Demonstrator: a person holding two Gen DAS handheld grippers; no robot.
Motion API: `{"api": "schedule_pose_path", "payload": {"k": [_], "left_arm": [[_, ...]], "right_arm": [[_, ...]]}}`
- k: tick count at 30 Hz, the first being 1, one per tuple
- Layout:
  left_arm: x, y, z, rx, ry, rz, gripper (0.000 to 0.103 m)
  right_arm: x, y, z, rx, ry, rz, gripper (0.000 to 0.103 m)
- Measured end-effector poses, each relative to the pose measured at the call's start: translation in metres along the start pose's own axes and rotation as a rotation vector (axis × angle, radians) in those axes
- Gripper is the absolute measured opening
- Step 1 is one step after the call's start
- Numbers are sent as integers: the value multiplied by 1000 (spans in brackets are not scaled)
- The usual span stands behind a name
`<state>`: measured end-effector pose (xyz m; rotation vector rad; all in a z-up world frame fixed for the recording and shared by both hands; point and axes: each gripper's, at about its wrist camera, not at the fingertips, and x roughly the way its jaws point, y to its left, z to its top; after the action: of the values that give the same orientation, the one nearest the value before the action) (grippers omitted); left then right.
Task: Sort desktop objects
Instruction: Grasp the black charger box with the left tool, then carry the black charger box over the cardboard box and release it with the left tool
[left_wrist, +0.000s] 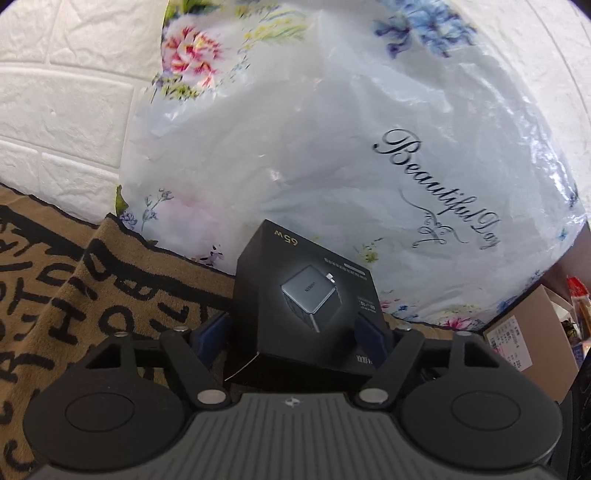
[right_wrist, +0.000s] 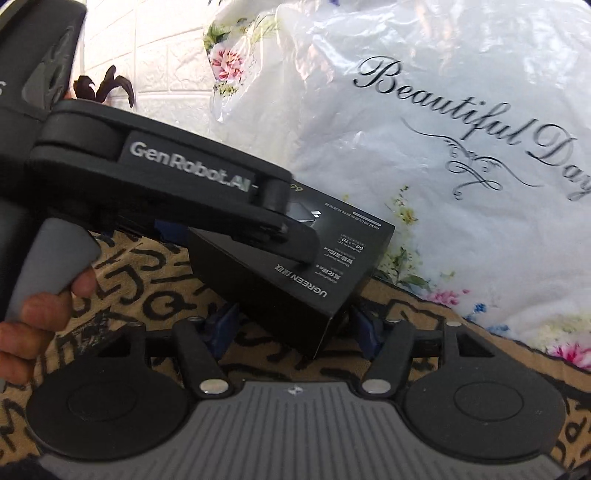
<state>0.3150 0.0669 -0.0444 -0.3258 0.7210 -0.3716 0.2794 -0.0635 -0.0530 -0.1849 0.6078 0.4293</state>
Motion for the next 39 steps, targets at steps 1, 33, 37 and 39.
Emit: {"api": "schedule_pose_path", "payload": {"k": [1,33,37,39], "left_arm": [[-5,-4,-1,8,-3,2,74],[-77,-319,-58,289,-117,-301,72],[-49,-350,-66,303,-88,-315,71],[-37,-359,-67,293,-69,-310,70]], "right_arm": [[-6,-1,0,4,3,1,60],[-331,-97,-44,117,-352,-334,57],[-337,-126,-53,131,-319,-381,57],[-334,-143,-58,151,-296,-401,57]]}}
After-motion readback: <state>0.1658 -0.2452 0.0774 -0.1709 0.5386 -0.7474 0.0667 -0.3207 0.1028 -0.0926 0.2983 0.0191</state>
